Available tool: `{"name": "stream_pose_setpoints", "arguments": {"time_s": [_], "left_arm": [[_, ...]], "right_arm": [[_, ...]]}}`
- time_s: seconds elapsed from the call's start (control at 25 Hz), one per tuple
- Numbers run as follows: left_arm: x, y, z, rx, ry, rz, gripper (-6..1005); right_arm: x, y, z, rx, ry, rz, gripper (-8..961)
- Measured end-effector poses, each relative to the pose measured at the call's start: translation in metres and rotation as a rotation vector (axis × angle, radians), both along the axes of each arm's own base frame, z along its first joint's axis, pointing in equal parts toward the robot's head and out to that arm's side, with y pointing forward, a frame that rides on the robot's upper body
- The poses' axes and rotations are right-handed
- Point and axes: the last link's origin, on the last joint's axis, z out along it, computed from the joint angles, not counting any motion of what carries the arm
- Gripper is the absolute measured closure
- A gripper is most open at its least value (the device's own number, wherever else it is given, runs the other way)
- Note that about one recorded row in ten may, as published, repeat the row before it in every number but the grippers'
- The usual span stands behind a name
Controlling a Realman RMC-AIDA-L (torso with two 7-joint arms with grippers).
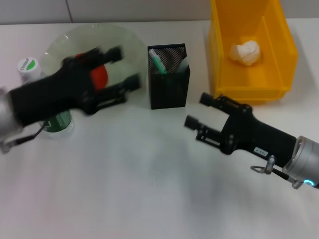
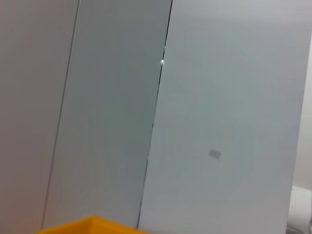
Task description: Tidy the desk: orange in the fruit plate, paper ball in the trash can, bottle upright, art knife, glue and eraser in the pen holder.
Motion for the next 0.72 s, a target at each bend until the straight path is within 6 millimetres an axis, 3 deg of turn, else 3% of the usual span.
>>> {"name": "stream_pose_setpoints", "arguments": {"time_s": [0.04,0.16,0.24,0.36,0.72], "left_arm": [[-0.017,-0.014,0.004,0.007,0.025,0.008,201],[-0.04,-0.034,0.001,-0.047,0.078,0.021,201],[-0.044,-0.038,0.001,-0.061,0.082,0.022,201],[-0.063,-0.061,0.0,-0.124,0.082,0.025,201],[-0.082,-0.083,-0.012,-0.158,0.135,0.014,202]], "right_arm": [[-0.003,-0.001,0.0,-0.013,-0.004,0.037,227],[-0.014,-0.008,0.001,-0.088,-0.001,0.153,227],[-0.016,-0.01,0.001,-0.108,0.002,0.169,227],[-0.018,-0.015,0.003,-0.227,-0.011,0.212,228],[-0.025,-0.011,0.003,-0.319,-0.068,0.267,228]]}}
